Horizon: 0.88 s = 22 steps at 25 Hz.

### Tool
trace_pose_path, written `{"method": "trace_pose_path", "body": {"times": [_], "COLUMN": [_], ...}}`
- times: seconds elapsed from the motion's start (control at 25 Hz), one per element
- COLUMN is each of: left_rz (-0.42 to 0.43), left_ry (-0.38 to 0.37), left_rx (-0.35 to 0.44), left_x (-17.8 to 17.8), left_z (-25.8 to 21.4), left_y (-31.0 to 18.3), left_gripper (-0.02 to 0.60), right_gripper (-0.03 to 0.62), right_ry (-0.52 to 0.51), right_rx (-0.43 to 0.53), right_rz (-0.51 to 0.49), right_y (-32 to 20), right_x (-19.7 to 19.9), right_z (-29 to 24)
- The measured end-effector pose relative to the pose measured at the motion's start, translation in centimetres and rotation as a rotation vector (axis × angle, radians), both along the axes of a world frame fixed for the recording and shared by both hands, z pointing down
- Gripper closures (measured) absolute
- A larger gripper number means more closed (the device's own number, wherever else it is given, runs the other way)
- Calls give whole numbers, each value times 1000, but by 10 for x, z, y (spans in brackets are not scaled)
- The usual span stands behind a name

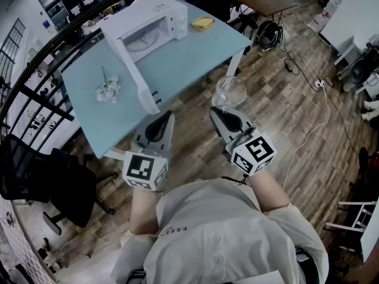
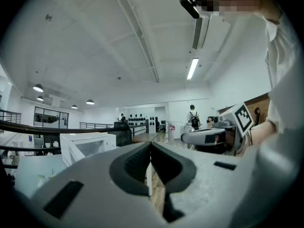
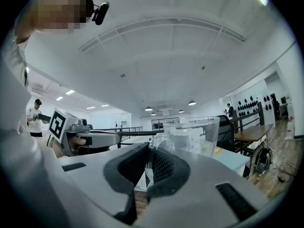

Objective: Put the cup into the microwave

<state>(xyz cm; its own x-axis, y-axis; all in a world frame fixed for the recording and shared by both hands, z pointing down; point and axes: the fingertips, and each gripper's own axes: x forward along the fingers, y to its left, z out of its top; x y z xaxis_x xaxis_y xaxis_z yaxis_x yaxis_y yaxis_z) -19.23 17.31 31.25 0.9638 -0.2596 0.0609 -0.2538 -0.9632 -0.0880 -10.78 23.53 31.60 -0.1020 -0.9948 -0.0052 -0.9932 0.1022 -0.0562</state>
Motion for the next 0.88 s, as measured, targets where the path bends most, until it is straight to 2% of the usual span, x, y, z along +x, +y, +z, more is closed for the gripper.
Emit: {"method": "trace_pose_path", "body": {"times": [0.52, 0.88], "left_rz": [-22, -56], "left_ry": [1, -18], "left_rx": [-21, -46], "left_x": [5, 20], "left_z": [8, 25], "left_y": [-8, -30], "left_gripper": [578, 578], "right_gripper": [577, 577], "right_ry": [-24, -47], "right_rx": [-14, -47], "right_rz": [-13, -58], "right_y": [-7, -41], "right_x": [10, 31], "right_z": [10, 27]}}
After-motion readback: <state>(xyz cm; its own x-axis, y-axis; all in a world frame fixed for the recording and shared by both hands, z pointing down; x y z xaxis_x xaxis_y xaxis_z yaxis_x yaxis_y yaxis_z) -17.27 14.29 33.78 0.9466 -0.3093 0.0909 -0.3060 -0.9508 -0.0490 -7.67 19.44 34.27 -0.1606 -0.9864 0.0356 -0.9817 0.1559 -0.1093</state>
